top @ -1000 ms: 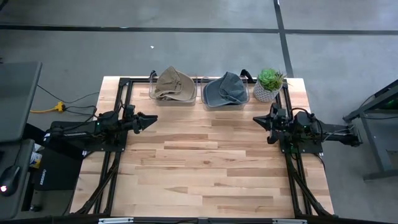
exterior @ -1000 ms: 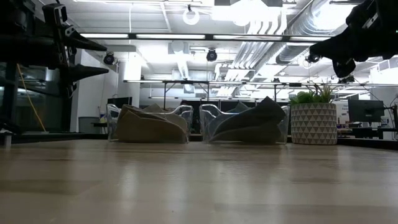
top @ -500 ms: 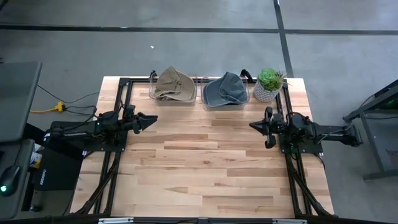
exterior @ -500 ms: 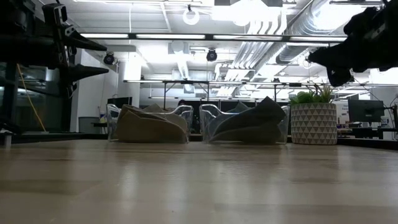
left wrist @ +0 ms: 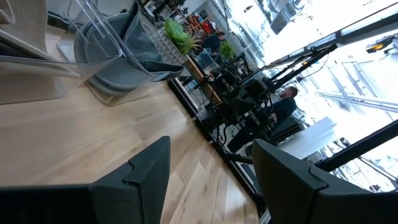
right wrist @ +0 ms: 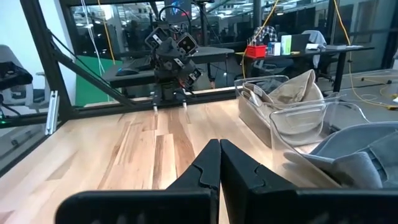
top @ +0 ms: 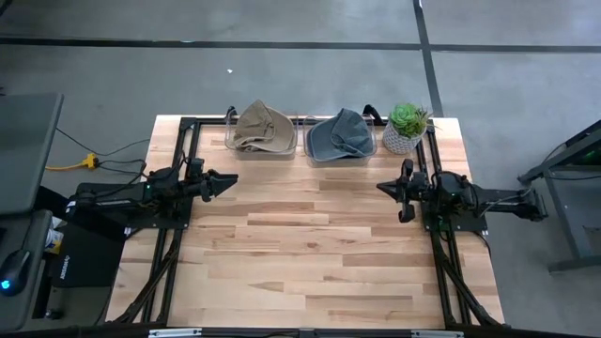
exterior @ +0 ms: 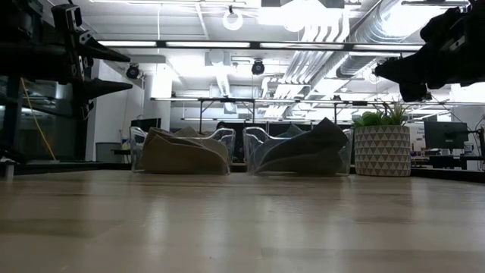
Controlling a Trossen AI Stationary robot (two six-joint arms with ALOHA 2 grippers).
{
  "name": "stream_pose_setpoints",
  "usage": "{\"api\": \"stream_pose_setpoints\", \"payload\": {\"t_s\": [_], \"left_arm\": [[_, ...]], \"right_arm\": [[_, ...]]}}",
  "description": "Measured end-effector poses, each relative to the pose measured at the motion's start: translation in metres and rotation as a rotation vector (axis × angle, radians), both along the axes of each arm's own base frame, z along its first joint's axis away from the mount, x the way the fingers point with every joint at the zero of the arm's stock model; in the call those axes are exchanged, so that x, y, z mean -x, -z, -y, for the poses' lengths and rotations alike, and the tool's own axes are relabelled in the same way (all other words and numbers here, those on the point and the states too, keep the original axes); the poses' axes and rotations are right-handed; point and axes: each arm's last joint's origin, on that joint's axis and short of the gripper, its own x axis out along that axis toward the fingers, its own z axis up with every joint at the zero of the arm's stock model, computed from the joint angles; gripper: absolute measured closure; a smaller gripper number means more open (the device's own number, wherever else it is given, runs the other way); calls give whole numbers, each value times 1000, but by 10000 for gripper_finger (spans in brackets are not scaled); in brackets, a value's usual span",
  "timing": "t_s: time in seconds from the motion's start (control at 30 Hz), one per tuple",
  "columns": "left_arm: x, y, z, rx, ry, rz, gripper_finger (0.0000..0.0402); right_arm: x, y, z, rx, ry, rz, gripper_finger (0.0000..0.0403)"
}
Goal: Pick & Place hat
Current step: Return to Home Position
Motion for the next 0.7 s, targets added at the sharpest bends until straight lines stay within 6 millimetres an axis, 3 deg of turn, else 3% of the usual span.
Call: {"api": "stream_pose_setpoints", "payload": {"t_s": [0.7], "left_arm": [[0,0,0,0,0,-1,192]], "right_arm": [[0,0,0,-8,-1,2,402]]}}
